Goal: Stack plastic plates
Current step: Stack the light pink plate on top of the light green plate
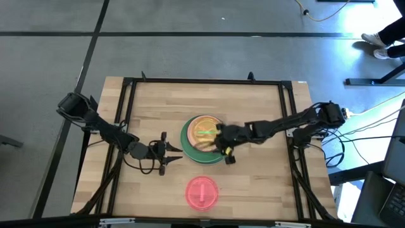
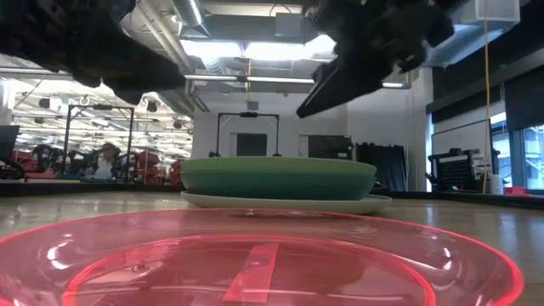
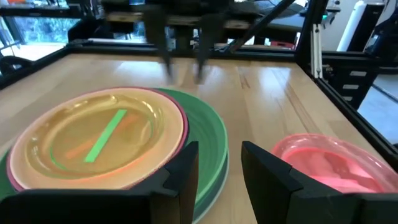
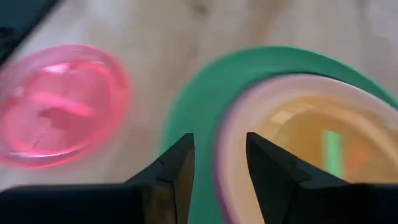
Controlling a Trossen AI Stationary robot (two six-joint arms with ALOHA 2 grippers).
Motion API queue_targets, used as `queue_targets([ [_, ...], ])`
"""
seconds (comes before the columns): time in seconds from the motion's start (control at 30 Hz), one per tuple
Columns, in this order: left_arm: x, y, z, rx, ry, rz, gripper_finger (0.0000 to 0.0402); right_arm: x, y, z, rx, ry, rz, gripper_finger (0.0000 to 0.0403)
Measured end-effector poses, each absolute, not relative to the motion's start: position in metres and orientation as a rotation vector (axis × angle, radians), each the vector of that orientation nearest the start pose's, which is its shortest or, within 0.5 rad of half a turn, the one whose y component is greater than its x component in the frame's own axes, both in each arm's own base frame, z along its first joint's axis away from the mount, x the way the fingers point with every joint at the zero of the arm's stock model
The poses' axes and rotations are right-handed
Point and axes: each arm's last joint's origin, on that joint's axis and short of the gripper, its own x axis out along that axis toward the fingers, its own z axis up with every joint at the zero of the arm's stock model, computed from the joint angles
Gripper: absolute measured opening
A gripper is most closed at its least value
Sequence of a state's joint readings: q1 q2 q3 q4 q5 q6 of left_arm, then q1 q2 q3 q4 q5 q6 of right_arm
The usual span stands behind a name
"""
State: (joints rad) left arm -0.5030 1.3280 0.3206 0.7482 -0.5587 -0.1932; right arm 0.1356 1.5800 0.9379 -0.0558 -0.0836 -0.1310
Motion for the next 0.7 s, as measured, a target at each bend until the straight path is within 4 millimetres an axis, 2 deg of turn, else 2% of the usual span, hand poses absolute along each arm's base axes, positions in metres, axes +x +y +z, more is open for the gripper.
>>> queue_targets([
  [0.2,0.207,-0.096,0.159,-0.075,0.221,0.079,0.0115,0.318,0.085,0.203,-0.180,0.679,0.381,0.0138],
  [0.43,0.207,-0.096,0.160,-0.131,0.209,0.084,0.0115,0.309,0.116,0.196,-0.212,0.680,0.486,0.0138],
  [0.57,0.207,-0.098,0.160,-0.165,0.212,0.080,0.0115,0.311,0.128,0.184,-0.220,0.689,0.524,0.0138],
  [0.7,0.206,-0.098,0.159,-0.233,0.219,0.092,0.0115,0.319,0.134,0.166,-0.135,0.715,0.495,0.0138],
])
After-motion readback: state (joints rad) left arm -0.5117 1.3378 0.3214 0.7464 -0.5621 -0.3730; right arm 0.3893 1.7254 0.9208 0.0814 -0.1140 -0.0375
